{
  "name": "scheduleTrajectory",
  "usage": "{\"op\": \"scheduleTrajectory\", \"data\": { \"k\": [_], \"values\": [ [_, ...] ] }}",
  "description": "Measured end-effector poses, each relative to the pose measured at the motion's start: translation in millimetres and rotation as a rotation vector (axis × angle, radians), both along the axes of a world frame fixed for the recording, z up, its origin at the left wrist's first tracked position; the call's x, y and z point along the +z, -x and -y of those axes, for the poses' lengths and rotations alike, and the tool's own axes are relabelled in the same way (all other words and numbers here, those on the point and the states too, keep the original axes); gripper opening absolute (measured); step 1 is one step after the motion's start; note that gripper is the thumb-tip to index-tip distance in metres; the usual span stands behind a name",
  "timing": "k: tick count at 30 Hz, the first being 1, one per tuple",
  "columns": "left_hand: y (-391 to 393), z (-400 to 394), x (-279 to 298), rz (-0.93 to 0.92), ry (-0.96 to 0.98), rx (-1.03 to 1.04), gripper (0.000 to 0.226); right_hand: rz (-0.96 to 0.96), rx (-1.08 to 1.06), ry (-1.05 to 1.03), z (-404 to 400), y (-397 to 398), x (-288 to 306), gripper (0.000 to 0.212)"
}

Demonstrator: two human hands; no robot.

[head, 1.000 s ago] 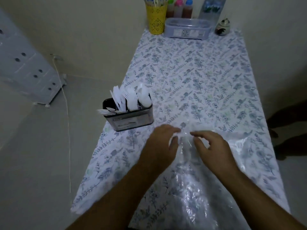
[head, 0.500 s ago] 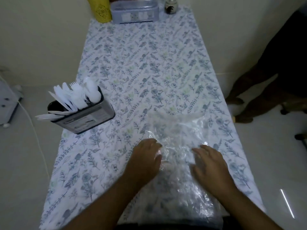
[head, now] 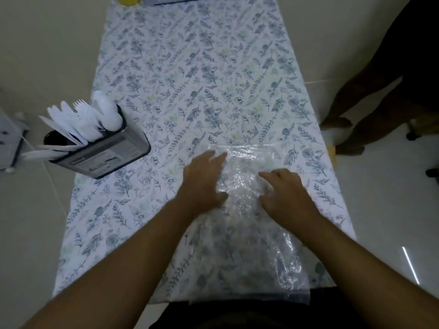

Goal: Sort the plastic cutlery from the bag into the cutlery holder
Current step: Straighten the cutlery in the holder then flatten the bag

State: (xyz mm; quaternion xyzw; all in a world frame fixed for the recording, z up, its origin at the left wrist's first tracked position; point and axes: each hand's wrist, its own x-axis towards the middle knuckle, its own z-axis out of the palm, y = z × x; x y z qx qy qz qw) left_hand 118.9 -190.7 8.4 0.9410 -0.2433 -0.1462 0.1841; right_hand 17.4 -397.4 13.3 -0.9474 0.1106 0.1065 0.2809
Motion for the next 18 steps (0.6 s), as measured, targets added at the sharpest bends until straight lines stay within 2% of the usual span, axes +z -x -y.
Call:
{"op": "scheduleTrajectory", "data": {
  "k": [2, 3, 6, 9, 11, 13, 16, 18],
  "values": [
    [33, -6, 4, -0.1, 0.252, 0.158, 0.062, -0.12, -0.124, -0.217, -9, 22, 3, 0.058],
    [47, -11, 4, -0.198, 0.274, 0.244, 0.052, -0.19, -0.165, -0.286, -11, 31, 3, 0.058],
    [69, -24, 4, -0.321, 0.237, 0.418, 0.05, -0.201, -0.265, -0.392, -8, 43, 5, 0.058],
    [68, -32, 11, -0.425, 0.327, 0.643, 0.051, -0.196, -0.458, -0.496, 3, 44, 12, 0.06],
    [65, -36, 10, -0.528, 0.377, 0.79, 0.052, -0.236, -0.712, -0.68, 11, 43, 13, 0.061],
    [55, -39, 7, -0.678, 0.506, 0.922, 0.047, -0.304, -0.869, -0.908, 14, 42, 12, 0.057],
    [45, -37, 9, -0.934, 0.647, 0.944, 0.023, -0.35, -0.871, -1.055, 11, 45, 7, 0.04],
    [44, -35, 12, -1.05, 0.685, 0.937, 0.024, -0.344, -0.892, -1.071, 9, 47, 3, 0.033]
  ]
}}
